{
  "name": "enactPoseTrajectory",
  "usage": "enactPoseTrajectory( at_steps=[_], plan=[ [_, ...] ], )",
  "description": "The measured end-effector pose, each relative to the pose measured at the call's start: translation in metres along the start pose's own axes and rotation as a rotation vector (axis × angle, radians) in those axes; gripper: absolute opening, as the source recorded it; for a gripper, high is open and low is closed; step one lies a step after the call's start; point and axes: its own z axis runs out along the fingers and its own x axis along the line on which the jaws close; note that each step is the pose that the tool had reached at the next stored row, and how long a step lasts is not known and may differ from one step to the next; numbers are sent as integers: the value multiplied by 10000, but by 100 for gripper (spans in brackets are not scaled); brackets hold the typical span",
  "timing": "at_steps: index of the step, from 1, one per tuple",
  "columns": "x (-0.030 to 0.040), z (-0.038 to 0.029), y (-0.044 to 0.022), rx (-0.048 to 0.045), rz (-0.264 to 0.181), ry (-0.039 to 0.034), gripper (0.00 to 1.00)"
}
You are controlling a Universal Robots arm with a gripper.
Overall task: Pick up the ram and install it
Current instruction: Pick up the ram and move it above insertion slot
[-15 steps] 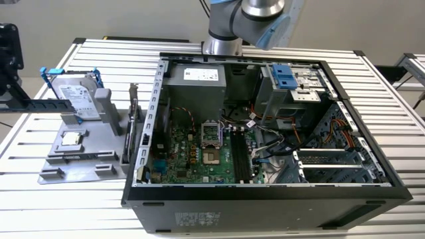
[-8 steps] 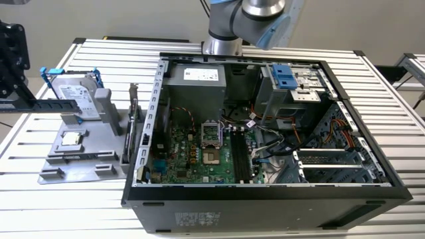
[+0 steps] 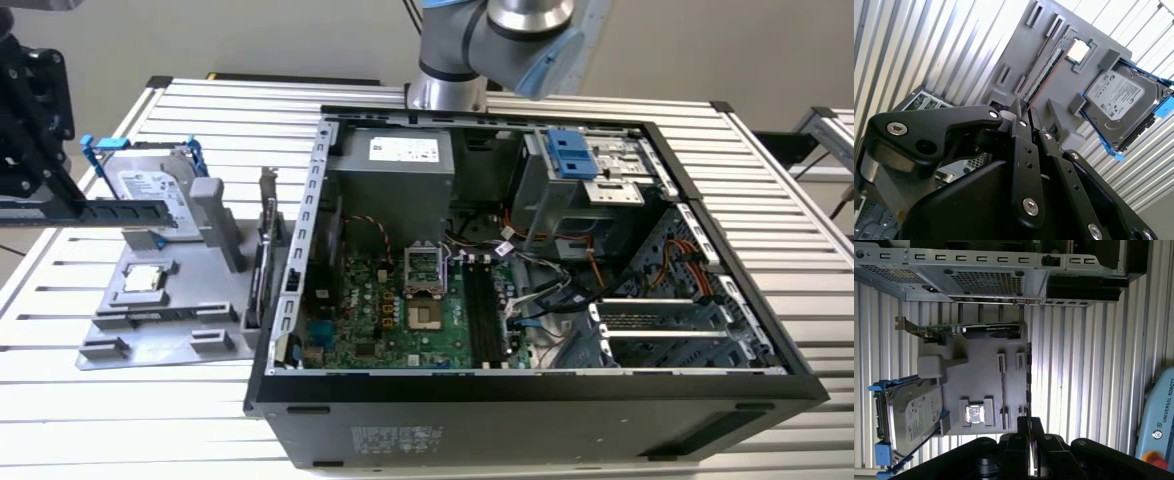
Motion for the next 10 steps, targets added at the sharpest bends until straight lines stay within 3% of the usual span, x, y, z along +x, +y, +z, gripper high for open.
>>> enactPoseTrajectory(
  at_steps=[10],
  plan=[
    [-2,0,136,1,-1,-1,0]
  ],
)
